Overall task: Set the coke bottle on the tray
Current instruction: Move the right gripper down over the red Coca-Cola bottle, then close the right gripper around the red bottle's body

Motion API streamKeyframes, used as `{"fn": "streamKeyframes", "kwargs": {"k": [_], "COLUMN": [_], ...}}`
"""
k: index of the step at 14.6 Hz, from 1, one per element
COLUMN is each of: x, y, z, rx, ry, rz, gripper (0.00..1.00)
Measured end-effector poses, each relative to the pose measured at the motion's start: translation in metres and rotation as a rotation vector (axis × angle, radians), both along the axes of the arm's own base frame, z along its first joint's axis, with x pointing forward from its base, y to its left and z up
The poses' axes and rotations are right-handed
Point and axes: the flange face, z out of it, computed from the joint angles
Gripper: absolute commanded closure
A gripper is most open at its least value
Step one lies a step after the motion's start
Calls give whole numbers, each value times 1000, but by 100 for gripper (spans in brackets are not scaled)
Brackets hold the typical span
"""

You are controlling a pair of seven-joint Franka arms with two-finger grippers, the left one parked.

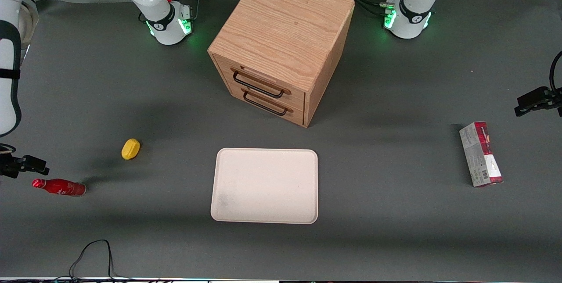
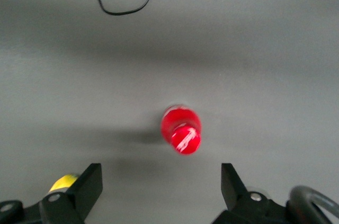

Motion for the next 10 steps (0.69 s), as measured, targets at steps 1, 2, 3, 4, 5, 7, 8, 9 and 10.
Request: {"fn": "streamKeyframes", "kwargs": {"k": [1, 2, 3, 4, 5, 7, 8, 9, 10], "x": [3, 5, 7, 9, 10, 12, 13, 13, 13], "y": [-1, -1, -1, -2, -2, -3, -3, -3, -3], "z": [-9, -18, -26, -34, -41, -53, -57, -60, -62], "rx": [-3, -1, 3, 2, -2, -10, -14, -15, -16], "ry": [-6, -10, -17, -20, -20, -17, -15, -10, -8], "rz": [-2, -6, -8, -3, 4, 13, 22, 31, 35], "gripper": [1, 1, 1, 1, 1, 10, 22, 40, 60]}}
